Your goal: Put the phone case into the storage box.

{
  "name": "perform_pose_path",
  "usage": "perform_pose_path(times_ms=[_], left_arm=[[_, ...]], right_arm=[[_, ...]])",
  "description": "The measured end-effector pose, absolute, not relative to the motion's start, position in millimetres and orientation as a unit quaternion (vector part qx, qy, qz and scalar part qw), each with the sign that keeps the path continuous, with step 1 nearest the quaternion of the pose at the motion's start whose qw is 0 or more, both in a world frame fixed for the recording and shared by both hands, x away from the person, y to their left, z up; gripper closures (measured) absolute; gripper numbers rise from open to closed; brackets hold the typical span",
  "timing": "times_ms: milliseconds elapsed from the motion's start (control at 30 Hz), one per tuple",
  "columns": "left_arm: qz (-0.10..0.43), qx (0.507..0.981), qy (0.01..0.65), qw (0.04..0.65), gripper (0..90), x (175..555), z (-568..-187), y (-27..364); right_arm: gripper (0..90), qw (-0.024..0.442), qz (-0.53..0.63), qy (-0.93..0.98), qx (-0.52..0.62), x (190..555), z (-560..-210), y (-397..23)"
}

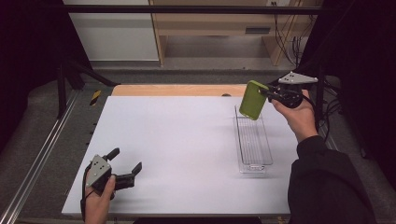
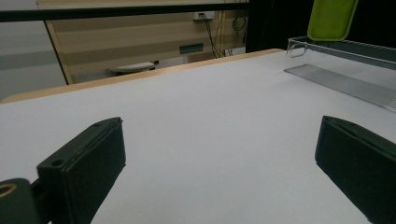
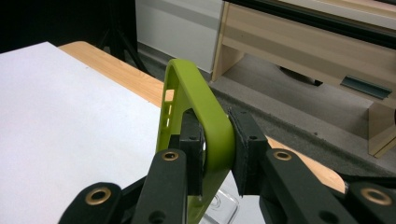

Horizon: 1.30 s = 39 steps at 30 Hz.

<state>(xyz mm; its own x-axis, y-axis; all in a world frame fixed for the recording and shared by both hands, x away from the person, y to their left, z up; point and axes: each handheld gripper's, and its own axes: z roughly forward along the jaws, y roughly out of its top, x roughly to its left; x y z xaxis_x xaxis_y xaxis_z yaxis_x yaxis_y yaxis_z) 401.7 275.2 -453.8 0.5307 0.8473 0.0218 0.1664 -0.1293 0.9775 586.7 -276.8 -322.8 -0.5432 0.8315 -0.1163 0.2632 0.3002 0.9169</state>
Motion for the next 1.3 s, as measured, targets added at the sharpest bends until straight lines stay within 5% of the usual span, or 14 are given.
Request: perform_pose_path(times_ms=[1300], left_arm=[[0.313, 0.684, 0.355, 0.555, 1.1, 400.4, -452.2, 275.2]], right_arm=[[76.3, 0.301, 0.445, 0.751, 0.385, 605.2, -365.3, -277.6]])
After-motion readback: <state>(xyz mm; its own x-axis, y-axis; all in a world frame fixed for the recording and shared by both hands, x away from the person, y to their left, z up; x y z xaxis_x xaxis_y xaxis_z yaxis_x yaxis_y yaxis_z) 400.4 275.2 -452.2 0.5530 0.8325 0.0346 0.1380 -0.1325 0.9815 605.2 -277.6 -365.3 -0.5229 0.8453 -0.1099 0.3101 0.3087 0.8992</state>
